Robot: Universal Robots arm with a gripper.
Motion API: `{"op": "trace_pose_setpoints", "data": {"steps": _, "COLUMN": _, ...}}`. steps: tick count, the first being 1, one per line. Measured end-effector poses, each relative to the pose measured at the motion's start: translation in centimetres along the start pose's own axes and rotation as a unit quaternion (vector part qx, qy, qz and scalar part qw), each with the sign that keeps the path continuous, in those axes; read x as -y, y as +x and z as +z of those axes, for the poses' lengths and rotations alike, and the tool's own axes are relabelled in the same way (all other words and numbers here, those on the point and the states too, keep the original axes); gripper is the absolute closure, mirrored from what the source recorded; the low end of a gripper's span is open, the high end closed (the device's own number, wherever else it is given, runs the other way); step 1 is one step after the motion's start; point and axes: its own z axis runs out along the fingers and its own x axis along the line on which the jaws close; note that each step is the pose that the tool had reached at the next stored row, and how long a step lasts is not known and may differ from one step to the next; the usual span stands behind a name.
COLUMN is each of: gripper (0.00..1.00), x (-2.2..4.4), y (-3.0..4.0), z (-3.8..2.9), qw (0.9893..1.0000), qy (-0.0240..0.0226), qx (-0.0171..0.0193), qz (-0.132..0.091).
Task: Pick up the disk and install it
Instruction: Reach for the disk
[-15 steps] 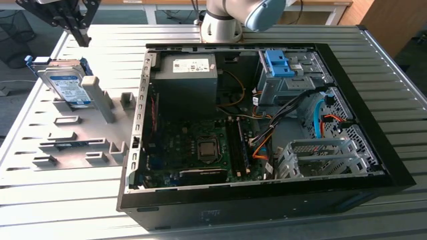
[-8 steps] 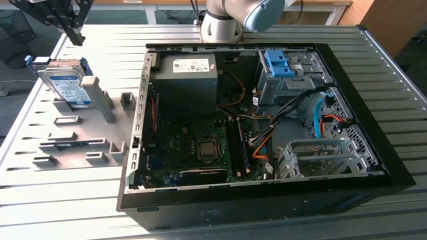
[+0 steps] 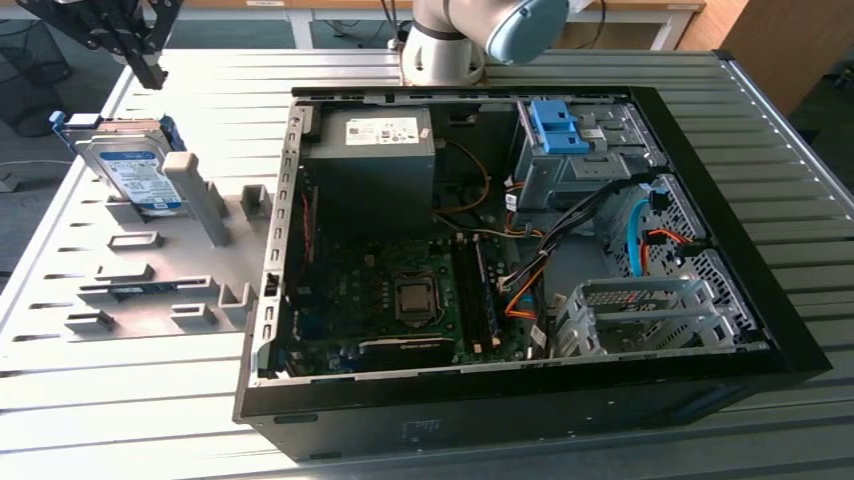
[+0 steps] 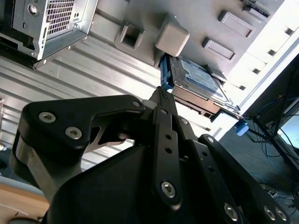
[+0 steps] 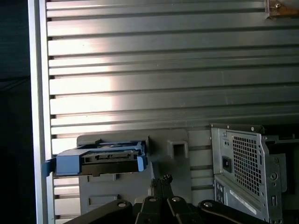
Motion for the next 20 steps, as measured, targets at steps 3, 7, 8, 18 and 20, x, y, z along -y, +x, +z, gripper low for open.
{"op": "trace_pose_setpoints", "data": {"steps": 3, "gripper": 0.89, "x": -0.14, "y": 0.33, "z": 0.01, "qw": 1.0, "qy": -0.0001, "qx": 0.0, "qz": 0.0}}
{"op": "trace_pose_setpoints", "data": {"steps": 7, "gripper": 0.89, "x": -0.6, "y": 1.78, "z": 0.05, "qw": 1.0, "qy": 0.0, "qx": -0.0001, "qz": 0.0}}
{"op": "trace_pose_setpoints", "data": {"steps": 8, "gripper": 0.89, "x": -0.57, "y": 2.26, "z": 0.07, "qw": 1.0, "qy": 0.0, "qx": -0.0001, "qz": 0.0}}
{"op": "trace_pose_setpoints", "data": {"steps": 18, "gripper": 0.89, "x": 0.05, "y": 5.51, "z": 0.27, "qw": 1.0, "qy": 0.0, "qx": -0.0002, "qz": 0.0}}
{"op": "trace_pose_setpoints", "data": {"steps": 20, "gripper": 0.89, "x": 0.05, "y": 5.57, "z": 0.26, "qw": 1.0, "qy": 0.0001, "qx": -0.0003, "qz": 0.0}}
